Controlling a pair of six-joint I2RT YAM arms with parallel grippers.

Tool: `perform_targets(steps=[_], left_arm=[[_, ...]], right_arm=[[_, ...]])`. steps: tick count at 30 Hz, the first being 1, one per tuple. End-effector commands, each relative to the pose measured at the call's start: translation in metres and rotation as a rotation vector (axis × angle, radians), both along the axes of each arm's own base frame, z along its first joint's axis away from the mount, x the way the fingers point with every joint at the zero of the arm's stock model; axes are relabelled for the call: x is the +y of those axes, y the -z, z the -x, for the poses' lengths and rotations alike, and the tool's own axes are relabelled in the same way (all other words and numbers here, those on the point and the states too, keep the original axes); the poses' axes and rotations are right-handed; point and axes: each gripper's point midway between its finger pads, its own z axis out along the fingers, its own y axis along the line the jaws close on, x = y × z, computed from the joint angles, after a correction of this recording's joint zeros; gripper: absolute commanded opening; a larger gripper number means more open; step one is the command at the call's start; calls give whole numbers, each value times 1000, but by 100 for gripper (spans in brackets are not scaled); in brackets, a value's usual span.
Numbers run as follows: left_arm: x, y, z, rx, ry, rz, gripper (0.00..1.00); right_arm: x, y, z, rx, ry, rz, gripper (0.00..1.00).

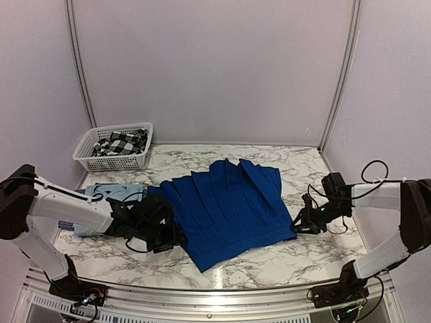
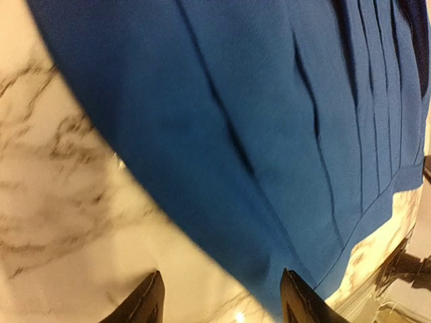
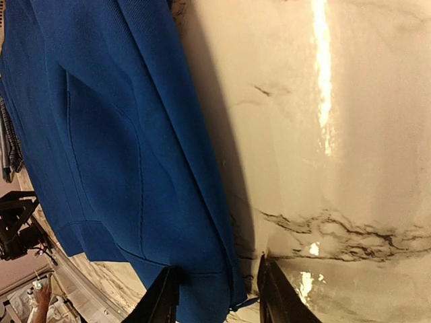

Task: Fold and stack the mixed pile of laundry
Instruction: Pick up the flattened skirt from the center of the board.

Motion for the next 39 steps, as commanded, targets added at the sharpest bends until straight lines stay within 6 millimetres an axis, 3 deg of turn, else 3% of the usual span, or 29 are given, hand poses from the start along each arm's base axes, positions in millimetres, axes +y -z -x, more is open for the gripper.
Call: perform_targets(steps=[1,4,7,11,13,17,21,25,27,30,32,34,36,39], left_arm=[[-6,28,-30,38,-39,-32,57],[-15,36,-54,59,-46,11,47],[-18,30,-76,29,-41,14,44],[-6,16,-94,-7,-59,26,45],[2,11,-81,2,-48,21,51],[7,12,-28,51,-13,26,56],[-10,24,18,94,53,9,57],[-30,35,34,126,68,27,56],[-38,38,36,131,75,38,51],[-43,36,32,118,85,38,28],[-43,23,23,69,94,22,10],[-42,-2,9,5,90,1,0],[-45,-40,-11,-82,89,9,0],[-47,-111,-46,-239,61,50,0]], right_arm=[[7,8,8,24,17,-63,33],[13,15,19,48,26,-116,20],[18,-4,16,9,42,-167,0],[22,-34,16,-58,81,-229,0],[25,-35,25,-42,90,-259,0],[24,-26,40,-29,92,-259,0],[25,-21,50,-15,91,-268,0],[25,-23,57,-21,97,-275,0],[25,-26,58,-28,97,-275,0],[26,-33,57,-40,96,-285,0],[27,-47,49,-76,99,-292,0],[27,-71,34,-138,101,-305,0],[26,-101,14,-220,109,-301,0],[26,-166,-22,-373,118,-324,0]])
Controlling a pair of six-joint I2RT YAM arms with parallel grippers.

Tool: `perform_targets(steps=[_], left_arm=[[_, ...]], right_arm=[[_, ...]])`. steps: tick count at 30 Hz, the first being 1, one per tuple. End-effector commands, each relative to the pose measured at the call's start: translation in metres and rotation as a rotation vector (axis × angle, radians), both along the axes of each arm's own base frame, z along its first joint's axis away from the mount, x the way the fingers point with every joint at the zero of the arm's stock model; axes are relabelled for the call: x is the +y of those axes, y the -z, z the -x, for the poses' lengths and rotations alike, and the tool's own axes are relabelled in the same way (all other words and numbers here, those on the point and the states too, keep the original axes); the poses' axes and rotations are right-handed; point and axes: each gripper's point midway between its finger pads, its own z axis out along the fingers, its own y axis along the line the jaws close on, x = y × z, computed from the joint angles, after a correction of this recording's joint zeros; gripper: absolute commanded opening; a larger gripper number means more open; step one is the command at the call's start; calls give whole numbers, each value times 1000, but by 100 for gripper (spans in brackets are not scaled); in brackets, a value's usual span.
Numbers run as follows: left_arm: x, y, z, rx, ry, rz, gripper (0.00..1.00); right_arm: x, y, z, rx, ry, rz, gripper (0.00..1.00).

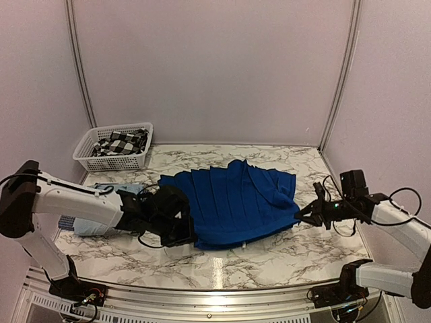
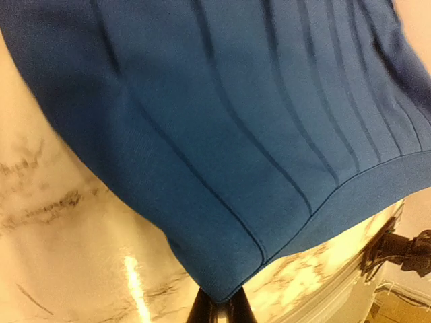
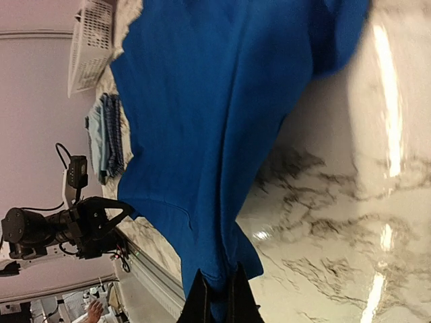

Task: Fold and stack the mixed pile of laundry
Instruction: Pick up the flattened skirt from the center of the board, then flatten out the flattened skirt at the center of the board.

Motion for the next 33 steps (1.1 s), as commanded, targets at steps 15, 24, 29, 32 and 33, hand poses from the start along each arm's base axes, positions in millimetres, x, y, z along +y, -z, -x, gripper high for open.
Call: perform_targets(steps=[15,24,29,32,33], left_arm=[[23,-409,-70,-697,1,397,0],[37,-368,-171,-617,-117,358,0],[38,-389,-254,-685,-135,407,0],[40,-441,-279,-789,-138,502,0],[42,-457,-279,-820,-136,527,0]], right_arm=[[13,-407,-88,-767,36,-237,0],[15,-346,-168,-653,107,-247,0],[23,-359,-238,-686,98,-272,0],[26,-408,-261,-781,72,-292,0],[28,-421,-263,-805,59,-303,0]])
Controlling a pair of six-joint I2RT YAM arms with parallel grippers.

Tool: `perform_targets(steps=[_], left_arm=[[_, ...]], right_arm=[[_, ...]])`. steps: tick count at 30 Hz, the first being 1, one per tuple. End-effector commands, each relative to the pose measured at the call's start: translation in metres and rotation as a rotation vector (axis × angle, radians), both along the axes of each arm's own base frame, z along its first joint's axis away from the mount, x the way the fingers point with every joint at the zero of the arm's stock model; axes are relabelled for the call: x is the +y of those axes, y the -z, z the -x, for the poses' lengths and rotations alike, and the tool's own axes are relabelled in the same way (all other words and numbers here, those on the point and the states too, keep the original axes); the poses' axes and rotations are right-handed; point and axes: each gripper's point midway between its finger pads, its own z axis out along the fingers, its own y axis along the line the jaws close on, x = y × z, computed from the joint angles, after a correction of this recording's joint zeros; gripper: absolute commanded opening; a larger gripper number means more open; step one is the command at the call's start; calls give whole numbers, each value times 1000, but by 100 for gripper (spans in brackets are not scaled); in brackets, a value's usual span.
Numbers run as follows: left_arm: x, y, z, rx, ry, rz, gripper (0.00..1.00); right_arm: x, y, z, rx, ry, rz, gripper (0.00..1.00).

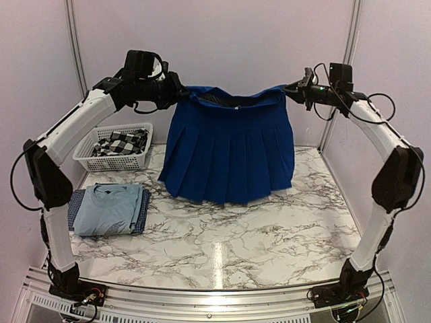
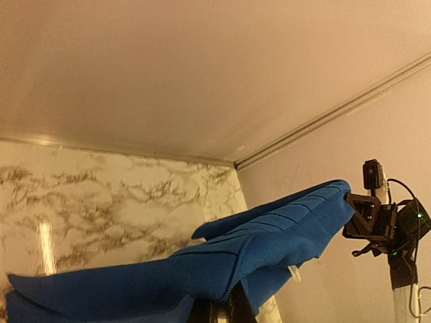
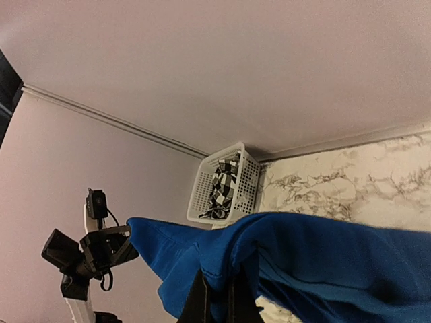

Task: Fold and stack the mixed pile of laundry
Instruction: Flatten out the flattened skirt at the center of the board.

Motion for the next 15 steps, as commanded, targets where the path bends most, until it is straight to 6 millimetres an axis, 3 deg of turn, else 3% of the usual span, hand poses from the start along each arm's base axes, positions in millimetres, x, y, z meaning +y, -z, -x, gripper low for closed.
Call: perform_targets(steps=[1,2,4,7,9,11,13,14,15], left_arm=[[15,-124,8,-282,51,164,0],[15,-125,10,-290,63,158,0],[14,-107,17,-261,90,118,0],[12,-38,38,-156,128,-4,0],[15,22,59,-72,151,-77,0],[22,91,86,38,173,-142,0],[28,146,123,133,210,-185,0],[30,179,148,195,237,-218,0],[28,193,171,214,270,-233,4]], right_arm=[[-1,-133,8,-351,-15,-49,0],[0,-136,9,-357,-21,-49,0],[0,-124,13,-343,-30,-27,0],[-3,-64,27,-257,-25,20,0],[-6,2,46,-140,-18,38,0],[-8,68,78,-15,-19,68,0],[-12,134,114,119,-25,108,0],[-15,160,135,177,-31,130,3],[-20,183,154,233,-25,165,17]])
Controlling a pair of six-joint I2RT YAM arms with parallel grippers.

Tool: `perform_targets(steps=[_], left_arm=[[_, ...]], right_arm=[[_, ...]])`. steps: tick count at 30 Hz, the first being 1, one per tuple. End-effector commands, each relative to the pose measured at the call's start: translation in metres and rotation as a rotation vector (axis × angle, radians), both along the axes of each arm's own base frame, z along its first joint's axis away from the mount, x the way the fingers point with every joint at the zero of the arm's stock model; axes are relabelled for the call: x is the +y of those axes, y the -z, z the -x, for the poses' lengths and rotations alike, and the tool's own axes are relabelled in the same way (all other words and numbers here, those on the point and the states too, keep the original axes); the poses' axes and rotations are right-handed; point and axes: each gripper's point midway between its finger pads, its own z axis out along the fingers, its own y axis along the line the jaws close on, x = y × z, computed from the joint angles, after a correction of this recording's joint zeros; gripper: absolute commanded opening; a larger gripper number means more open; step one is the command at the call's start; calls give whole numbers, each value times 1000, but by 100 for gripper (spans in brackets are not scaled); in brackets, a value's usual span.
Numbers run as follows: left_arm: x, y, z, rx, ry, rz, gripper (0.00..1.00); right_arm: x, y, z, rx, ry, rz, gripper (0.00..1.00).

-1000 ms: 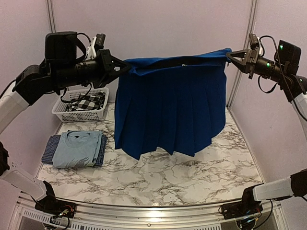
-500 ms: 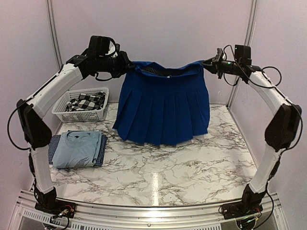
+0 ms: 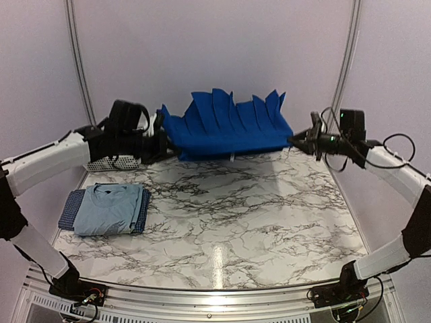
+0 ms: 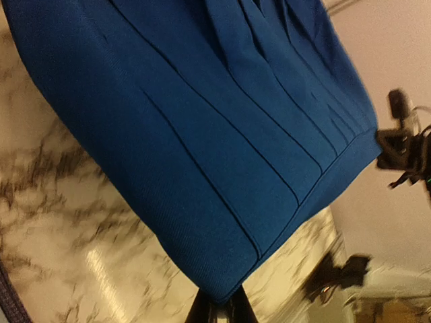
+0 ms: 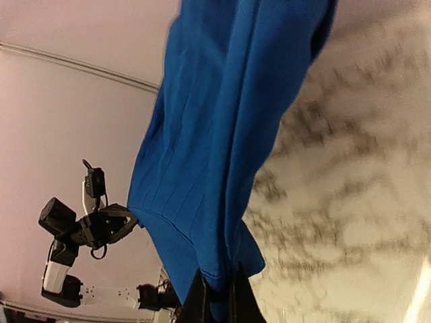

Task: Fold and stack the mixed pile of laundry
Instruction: Flatten out the flattened skirt at the center of the board, then rotate the flattened skirt at the center of the board.

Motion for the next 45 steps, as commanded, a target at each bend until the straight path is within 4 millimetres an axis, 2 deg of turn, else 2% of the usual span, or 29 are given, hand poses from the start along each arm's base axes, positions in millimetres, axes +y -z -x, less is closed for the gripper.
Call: perform_targets(steps=[1,2,3,4,5,8,10,12,15,17,18,20,22,24,28,31,33,34,35,36,39,41,43,44,45], left_arm=[[5,91,81,125,110,-124,23],[5,97,98,135,130,-135,49],[9,104,114,155,129,-138,79],[13,100,124,154,117,-119,96],[18,98,129,143,108,-112,99],[36,90,123,77,40,-161,99],[42,92,109,35,9,-250,99],[41,102,92,18,-8,-346,99],[31,114,61,-11,-20,-468,99],[20,123,40,-25,-16,-530,99],[12,121,26,-42,-25,-548,99],[7,138,7,-21,-37,-617,99],[1,156,-8,7,-18,-650,99],[-2,182,-16,33,9,-709,94],[-4,221,-12,99,84,-779,83],[1,248,7,160,143,-842,73],[-2,260,27,196,190,-844,65],[-10,264,42,204,231,-841,62],[-29,268,81,224,327,-833,59],[-45,267,103,241,392,-802,57],[-96,249,174,240,583,-716,52],[-134,225,227,213,719,-651,53],[-164,190,254,187,781,-560,58],[-168,178,255,180,778,-532,60],[-167,168,248,172,747,-518,61]], right_arm=[[-20,107,67,218,29,151,37],[-28,118,81,244,52,199,54],[-37,119,89,237,80,254,76],[-47,116,93,219,113,317,96],[-55,113,94,199,134,371,98],[-60,114,90,186,128,440,96],[-45,116,83,176,71,399,90],[-23,119,76,165,14,372,86],[23,131,72,174,-108,377,83],[52,148,72,200,-175,386,81],[66,155,75,207,-209,388,81],[79,178,79,248,-242,402,79],[85,203,85,297,-270,404,77],[83,224,90,343,-272,413,75],[63,254,95,428,-226,415,75],[37,275,96,498,-164,411,71],[16,287,94,544,-122,412,71],[3,293,92,569,-92,419,71],[-30,301,79,612,-12,411,69],[-42,300,70,609,17,415,69],[-68,295,37,562,66,461,68],[-75,289,15,529,63,490,69],[-72,279,-9,483,40,488,69],[-68,269,-21,450,26,471,68],[-63,260,-30,427,8,458,67]])
